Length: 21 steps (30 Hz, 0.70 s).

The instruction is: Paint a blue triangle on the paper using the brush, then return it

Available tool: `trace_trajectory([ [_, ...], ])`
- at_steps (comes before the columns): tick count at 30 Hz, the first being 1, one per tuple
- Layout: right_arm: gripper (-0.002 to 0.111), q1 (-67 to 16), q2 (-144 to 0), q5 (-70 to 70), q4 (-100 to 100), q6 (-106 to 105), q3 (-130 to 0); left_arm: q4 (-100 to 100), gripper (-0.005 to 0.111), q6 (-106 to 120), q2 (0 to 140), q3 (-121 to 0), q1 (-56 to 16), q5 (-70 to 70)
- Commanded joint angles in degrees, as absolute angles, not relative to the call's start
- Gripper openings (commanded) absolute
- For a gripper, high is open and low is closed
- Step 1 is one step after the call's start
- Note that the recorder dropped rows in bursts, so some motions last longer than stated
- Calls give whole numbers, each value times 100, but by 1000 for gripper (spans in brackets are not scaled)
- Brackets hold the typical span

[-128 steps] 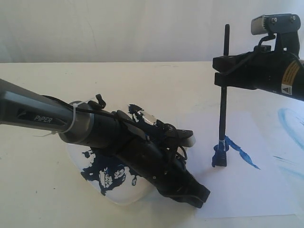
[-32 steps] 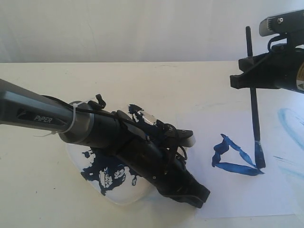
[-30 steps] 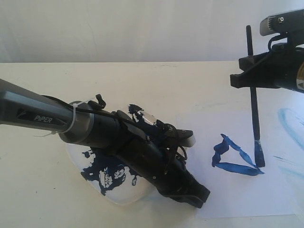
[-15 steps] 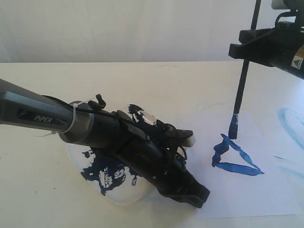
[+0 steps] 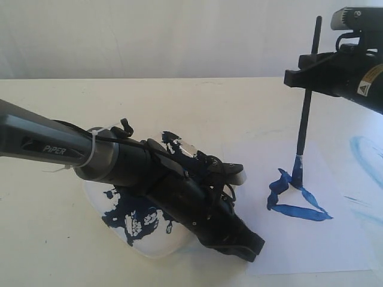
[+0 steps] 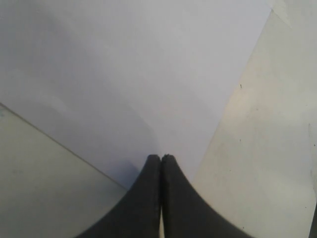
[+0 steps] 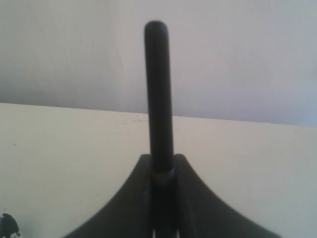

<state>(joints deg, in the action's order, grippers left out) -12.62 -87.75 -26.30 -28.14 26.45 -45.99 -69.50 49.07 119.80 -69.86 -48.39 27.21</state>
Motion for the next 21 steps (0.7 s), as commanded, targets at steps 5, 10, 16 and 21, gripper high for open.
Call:
trace_trajectory([
  [5, 0, -1248, -8749, -2315, -2763, 2574, -4622, -6915, 0, 4836, 12138, -6908, -4868, 2828],
  [10, 0, -1248, -8747, -2140, -2763, 2584, -4622, -6915, 0, 4836, 12138, -6908, -4868, 2828],
  [16, 0, -1248, -8739, -2037, -2763, 2610, -4622, -6915, 0, 4836, 12138, -6908, -4868, 2828],
  [21, 0, -1248, -8680, -1945, -2763, 2633, -4622, -6915, 0, 4836, 12138, -6908, -4868, 2828],
])
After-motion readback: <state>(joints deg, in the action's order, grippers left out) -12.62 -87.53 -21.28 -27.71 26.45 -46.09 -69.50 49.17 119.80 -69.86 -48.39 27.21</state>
